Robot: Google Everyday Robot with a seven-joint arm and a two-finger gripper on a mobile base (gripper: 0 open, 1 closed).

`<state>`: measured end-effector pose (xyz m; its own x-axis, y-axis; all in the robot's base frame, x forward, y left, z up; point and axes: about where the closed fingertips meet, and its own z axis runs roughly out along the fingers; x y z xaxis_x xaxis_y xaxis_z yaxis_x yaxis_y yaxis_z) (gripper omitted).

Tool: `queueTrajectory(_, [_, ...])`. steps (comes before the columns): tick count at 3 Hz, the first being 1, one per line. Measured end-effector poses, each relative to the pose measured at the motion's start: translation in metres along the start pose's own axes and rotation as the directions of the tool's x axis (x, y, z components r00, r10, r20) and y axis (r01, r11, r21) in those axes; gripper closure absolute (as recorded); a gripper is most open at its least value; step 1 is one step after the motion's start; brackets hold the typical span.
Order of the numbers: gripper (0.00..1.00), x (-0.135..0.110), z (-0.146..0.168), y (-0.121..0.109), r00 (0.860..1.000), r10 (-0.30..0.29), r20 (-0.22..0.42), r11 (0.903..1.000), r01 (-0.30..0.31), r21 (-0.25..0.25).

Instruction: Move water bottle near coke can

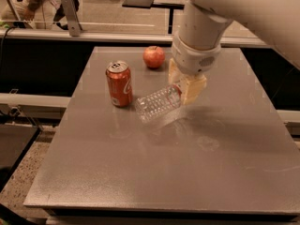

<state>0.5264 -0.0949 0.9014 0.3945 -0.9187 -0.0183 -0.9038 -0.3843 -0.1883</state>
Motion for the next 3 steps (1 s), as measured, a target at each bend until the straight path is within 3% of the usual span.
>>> queueTrajectory(1, [1.00, -0.014, 0.011, -0.029, 1.000, -0.019, 0.015, 0.9998, 0.019, 0.011])
queueTrajectory(3, [0.61, -0.033, 0.033, -0.056, 0.999, -0.022, 0.046, 0.9997, 0.022, 0.004])
